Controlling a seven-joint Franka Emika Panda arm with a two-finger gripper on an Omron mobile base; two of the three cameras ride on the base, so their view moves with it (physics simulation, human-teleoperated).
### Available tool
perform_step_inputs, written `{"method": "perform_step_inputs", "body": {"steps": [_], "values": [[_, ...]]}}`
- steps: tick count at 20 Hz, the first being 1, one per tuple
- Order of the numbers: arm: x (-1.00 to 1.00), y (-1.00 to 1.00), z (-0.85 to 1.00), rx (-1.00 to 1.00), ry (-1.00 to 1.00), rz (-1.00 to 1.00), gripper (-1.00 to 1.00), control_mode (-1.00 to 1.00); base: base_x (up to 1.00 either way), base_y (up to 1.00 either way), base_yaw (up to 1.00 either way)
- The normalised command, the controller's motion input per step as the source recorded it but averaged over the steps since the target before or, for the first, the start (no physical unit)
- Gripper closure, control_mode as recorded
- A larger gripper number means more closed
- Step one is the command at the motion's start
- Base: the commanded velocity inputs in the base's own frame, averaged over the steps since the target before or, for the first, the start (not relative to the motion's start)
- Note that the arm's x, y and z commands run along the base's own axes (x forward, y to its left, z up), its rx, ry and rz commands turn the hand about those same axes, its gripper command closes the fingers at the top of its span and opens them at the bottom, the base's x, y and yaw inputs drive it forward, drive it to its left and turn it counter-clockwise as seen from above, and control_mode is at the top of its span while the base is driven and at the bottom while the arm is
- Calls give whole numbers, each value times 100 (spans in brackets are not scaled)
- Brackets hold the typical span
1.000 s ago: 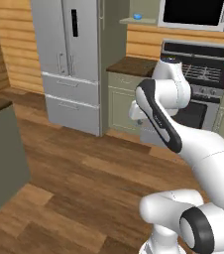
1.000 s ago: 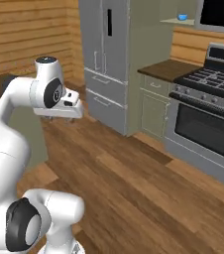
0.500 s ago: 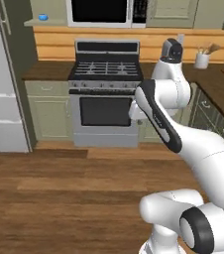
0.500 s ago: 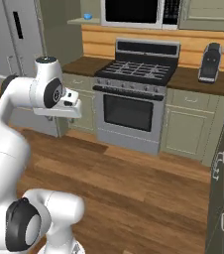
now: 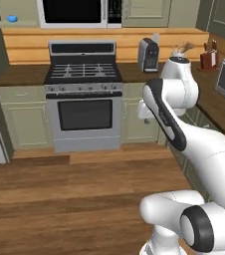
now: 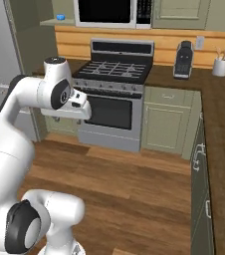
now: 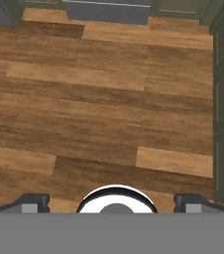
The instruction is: Gather all objects into one cabinet and sort the glasses and bowls to opposite sides.
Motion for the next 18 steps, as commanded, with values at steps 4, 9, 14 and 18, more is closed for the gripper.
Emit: {"method": "perform_step_inputs", "body": {"steps": [4,9,14,18], "values": [[0,0,0,0,0,0,-100,100,50,14,-23],[0,0,0,0,0,0,-100,100,41,7,-25],[0,0,0,0,0,0,-100,100,49,40,-17],[0,0,0,0,0,0,-100,100,60,52,-14]]}}
